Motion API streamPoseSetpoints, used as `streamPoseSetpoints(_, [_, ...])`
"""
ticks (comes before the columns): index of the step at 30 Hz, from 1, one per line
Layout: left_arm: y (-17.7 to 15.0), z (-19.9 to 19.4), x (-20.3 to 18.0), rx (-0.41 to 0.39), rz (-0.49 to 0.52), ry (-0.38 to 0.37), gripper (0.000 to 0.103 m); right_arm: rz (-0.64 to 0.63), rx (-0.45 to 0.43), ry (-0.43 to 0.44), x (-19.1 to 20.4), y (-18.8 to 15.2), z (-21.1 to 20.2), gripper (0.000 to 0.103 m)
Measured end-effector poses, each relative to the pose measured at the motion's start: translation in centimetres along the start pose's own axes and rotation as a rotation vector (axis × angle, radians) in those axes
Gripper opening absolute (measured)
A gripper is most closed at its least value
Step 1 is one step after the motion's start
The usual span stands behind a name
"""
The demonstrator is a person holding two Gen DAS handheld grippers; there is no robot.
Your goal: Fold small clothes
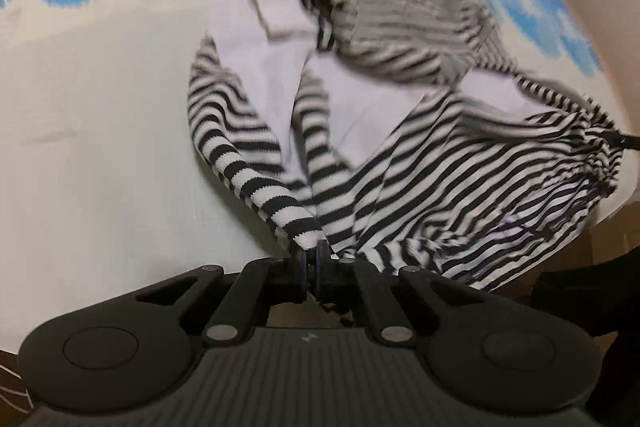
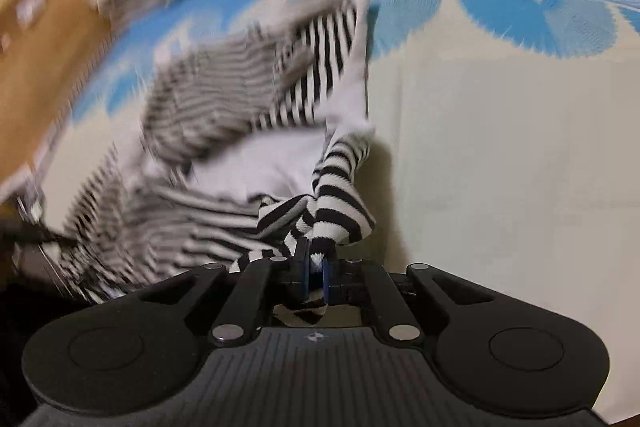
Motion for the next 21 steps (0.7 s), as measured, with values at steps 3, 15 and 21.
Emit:
streamPoseSetpoints(3, [0.0,-3.1,-0.9,-0.074,0.019,-0.014,0.003,0.021,-0.062,0.052,0.5,0.6,-2.6,0.005])
streamPoseSetpoints(15, [-2.2,-16.1,-1.6,-0.333,0.015,-0.150,0.003,0.081,-0.233,0.223,2.1,-1.6,-13.8,0.003])
streamPoseSetpoints(21, [2.3,-13.4,-0.2,-0.300,-0.004,-0.133,0.003,0.107,-0.227,0.213,2.3,0.3,-12.8,0.003])
Point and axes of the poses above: each gripper's, at about its wrist camera, not at the fingertips, and z roughly the way its jaws point, x to its left, y to its top, the point moved 8 cm from there along z, roughly the way its jaws point, and after that the axes turned 10 degrees about z, right-handed, at the moved point
